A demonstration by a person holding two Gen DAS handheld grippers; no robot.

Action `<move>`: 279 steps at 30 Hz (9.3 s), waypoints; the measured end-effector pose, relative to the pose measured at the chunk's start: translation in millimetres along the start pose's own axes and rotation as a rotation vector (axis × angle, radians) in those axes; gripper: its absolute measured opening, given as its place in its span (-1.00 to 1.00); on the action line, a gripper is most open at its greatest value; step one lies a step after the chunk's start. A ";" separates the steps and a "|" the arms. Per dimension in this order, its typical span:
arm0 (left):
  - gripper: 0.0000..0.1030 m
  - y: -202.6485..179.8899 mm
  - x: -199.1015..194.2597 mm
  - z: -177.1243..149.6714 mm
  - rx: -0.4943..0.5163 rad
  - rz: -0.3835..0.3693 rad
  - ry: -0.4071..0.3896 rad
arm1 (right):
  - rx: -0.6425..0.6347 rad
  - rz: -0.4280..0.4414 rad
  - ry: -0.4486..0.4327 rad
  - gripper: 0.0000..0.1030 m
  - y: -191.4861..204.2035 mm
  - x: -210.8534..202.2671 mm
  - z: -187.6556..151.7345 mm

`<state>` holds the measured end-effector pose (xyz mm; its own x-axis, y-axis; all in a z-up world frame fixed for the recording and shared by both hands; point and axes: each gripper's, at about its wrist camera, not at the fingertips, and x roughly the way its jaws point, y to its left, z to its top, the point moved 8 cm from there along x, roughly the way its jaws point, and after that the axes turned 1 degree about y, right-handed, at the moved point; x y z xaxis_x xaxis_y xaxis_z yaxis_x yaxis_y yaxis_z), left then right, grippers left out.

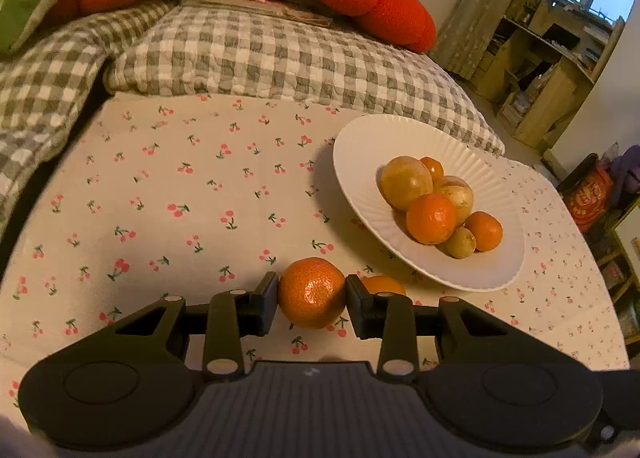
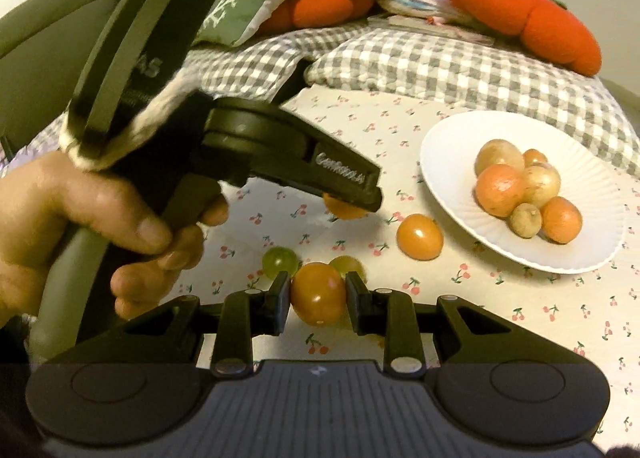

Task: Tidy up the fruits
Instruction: 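Carry the mandarin and red-orange fruit over the white plate with both grippers, then open both grippers onto the plate and withdraw toward the remaining fruits, then grasp a yellow-green small fruit with the left gripper, then grasp another yellow-green small fruit with the right gripper, then carry both yellow-green fruits to the white plate and open both grippers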

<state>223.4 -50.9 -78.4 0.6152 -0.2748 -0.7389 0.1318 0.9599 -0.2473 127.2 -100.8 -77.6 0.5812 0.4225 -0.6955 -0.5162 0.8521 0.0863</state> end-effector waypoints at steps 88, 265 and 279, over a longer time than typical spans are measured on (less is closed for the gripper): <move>-0.49 -132.0 84.8 86.3 0.007 -0.166 -0.023 | 0.650 -0.113 -0.216 -0.33 -221.0 -2.9 29.7; -0.80 11.3 -66.8 -93.4 -0.090 0.068 0.065 | -0.196 0.006 0.155 -0.57 -40.4 -6.5 -18.9; -0.79 2.6 -70.7 -85.2 -0.075 0.055 0.023 | -0.129 -0.010 0.071 -0.57 -57.4 -21.7 -4.1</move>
<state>114.1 -33.7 -80.2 0.6021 -0.2241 -0.7663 0.0395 0.9670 -0.2518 141.6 -160.1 -70.4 0.5427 0.3876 -0.7452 -0.5900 0.8074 -0.0098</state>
